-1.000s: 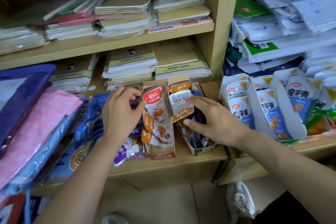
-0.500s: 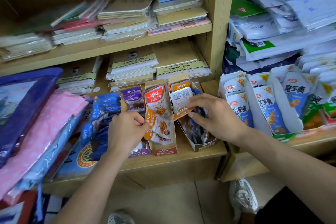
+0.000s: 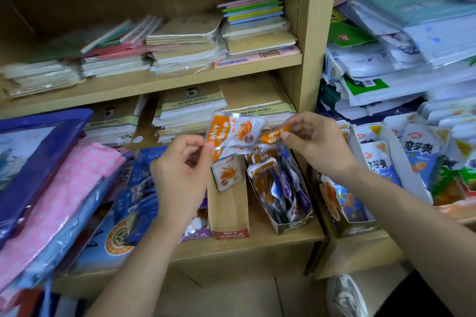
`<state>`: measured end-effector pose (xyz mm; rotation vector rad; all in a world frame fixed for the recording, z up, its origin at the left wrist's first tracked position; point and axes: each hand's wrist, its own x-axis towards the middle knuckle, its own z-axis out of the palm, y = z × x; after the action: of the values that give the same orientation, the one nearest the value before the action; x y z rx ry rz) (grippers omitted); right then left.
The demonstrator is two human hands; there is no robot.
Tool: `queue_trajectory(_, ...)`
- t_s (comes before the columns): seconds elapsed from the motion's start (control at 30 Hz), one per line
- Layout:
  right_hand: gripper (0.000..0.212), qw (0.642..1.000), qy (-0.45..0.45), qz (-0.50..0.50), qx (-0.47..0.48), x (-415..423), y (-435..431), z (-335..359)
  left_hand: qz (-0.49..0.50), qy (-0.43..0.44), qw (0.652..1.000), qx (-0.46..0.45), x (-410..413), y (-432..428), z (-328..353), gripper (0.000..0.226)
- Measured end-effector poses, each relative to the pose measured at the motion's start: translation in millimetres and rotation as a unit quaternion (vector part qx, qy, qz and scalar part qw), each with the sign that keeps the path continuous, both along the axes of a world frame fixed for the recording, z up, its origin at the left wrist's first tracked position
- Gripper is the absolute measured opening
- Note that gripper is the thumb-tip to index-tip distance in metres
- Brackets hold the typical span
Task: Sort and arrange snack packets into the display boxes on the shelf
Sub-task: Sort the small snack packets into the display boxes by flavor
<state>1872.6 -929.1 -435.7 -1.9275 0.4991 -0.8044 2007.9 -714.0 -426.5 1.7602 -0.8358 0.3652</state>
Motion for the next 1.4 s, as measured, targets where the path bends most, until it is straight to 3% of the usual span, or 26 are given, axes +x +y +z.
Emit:
queue_trajectory(0.13,0.041,0.998,0.021,0.053,-0.018,-4,-9,0,-0.014,-0.022,0.998,0.063,2,-24,-5,0.009)
queue_trajectory(0.23,0.055,0.996,0.041,0.065,-0.049,-1,-9,-2,-0.050,0.011,0.993,0.110,6,-35,-6,0.013)
queue_trajectory(0.43,0.036,0.990,0.042,0.019,-0.133,13,-6,-3,-0.144,0.072,0.977,0.141,13,-46,-4,0.020)
queue_trajectory(0.6,0.031,0.987,0.040,0.026,-0.157,26,-1,-5,-0.136,0.056,0.978,0.146,11,-56,-12,0.032)
queue_trajectory(0.7,0.035,0.992,0.046,0.048,-0.106,23,5,-7,-0.099,-0.016,0.981,0.168,8,-62,-14,0.020)
queue_trajectory(0.8,0.034,0.999,0.038,0.001,-0.038,1,8,-7,-0.069,-0.011,0.984,0.162,10,-62,-15,0.022)
queue_trajectory(0.9,0.044,0.987,0.116,0.034,-0.105,-26,26,-13,-0.062,0.022,0.988,0.142,11,-56,-15,0.019)
queue_trajectory(0.97,0.070,0.956,0.201,0.097,-0.189,-35,43,-22,-0.060,0.037,0.990,0.122,11,-52,-14,0.016)
queue_trajectory(1.03,0.082,0.918,0.262,0.113,-0.276,-36,52,-35,-0.057,0.054,0.992,0.103,11,-49,-12,0.017)
queue_trajectory(1.1,0.077,0.907,0.279,0.105,-0.297,-35,56,-40,-0.046,0.052,0.994,0.086,10,-46,-7,0.021)
queue_trajectory(1.23,0.056,0.940,0.240,0.026,-0.242,-42,50,-35,-0.064,0.095,0.992,0.051,6,-38,0,0.014)
queue_trajectory(1.4,0.048,0.948,0.239,-0.017,-0.210,-51,51,-32,-0.086,0.147,0.983,0.074,13,-44,-15,0.011)
